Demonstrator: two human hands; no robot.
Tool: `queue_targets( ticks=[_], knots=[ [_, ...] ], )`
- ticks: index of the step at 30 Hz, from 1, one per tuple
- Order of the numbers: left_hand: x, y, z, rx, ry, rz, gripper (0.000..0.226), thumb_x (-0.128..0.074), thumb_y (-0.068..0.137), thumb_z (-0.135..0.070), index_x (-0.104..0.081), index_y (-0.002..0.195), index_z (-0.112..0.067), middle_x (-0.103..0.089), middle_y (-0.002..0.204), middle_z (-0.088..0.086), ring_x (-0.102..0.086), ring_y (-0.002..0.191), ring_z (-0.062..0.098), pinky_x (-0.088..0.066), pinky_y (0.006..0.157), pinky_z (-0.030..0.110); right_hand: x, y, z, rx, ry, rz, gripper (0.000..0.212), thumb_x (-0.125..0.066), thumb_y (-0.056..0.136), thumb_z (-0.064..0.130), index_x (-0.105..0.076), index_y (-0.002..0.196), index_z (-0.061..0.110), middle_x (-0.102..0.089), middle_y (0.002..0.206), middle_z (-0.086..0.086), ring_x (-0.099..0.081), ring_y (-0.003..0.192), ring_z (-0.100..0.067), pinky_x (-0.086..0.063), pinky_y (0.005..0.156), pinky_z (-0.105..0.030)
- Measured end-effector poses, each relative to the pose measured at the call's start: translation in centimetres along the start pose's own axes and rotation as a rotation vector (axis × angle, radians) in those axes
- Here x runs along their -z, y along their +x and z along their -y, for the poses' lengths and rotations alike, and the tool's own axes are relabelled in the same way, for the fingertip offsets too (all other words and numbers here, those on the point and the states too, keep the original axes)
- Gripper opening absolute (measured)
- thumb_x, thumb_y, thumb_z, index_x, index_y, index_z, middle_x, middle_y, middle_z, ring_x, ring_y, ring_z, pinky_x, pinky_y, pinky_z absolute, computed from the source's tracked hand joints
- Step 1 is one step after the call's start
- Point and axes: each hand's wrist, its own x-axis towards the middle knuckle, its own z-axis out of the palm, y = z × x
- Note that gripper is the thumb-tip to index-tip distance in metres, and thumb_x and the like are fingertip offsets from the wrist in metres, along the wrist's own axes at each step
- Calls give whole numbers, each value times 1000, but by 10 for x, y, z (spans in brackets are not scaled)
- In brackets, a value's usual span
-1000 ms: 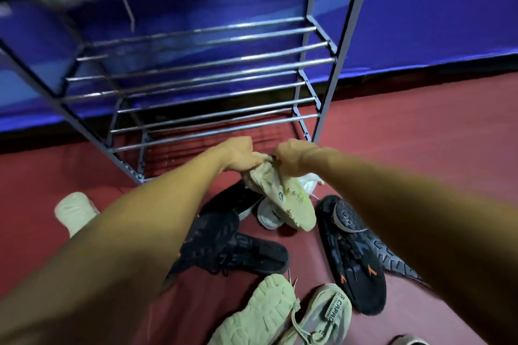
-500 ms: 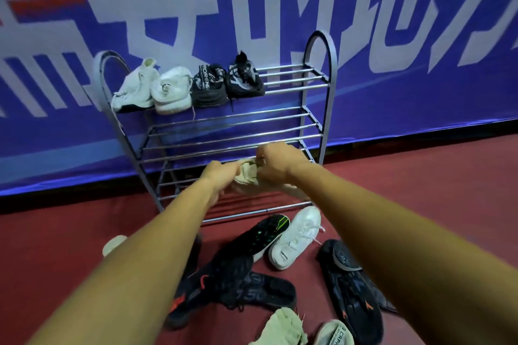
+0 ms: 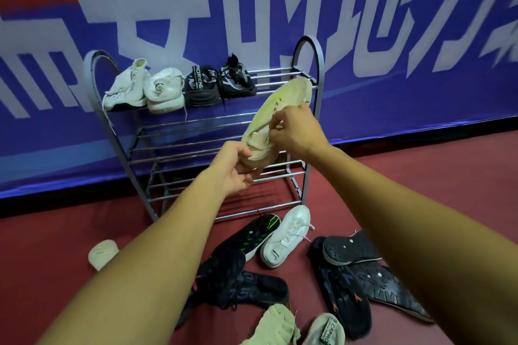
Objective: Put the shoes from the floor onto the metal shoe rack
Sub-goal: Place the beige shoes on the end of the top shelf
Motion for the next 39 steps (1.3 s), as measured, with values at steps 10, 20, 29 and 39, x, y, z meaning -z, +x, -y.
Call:
queue_targets(
  ticks=[10, 20, 29, 39],
  knots=[
    [-40, -6, -15, -59, -138, 81, 32, -49, 80, -9, -58, 110, -7, -69, 85, 11, -63, 72, 22, -34, 56, 23, 13, -7, -23, -15, 52, -305, 21, -65, 91, 34, -68, 104, 18, -55, 116, 2, -44, 114, -19, -46, 76, -32],
    [-54, 10, -17, -123, -237, 98, 31, -53, 87, -11, -63, 117, -8, -72, 91, 9, -65, 82, 21, -40, 63, 23, -3, -7, -26, -299, 429, -142, 42, -56, 92, 58, -58, 101, 17, -64, 89, 7, -63, 86, -16, -50, 71, -36],
    [-67, 28, -24, -187, -178, 96, 9, -70, 83, -18, -70, 89, -12, -74, 83, 4, -67, 82, 18, -41, 64, 24, -6, 8, -32, -380, 654, -116, 38, -64, 87, 40, -50, 114, 17, -62, 86, 5, -59, 74, -6, -42, 59, -28],
    [-78, 46, -40, -163, -132, -71, 23, -75, 84, -29, -66, 103, -20, -68, 97, 5, -59, 81, 13, -35, 56, 23, -24, 34, -62, -458, 1057, -123, 32, -69, 90, 33, -61, 116, 15, -69, 101, -4, -60, 71, -8, -44, 64, -22]
  ],
)
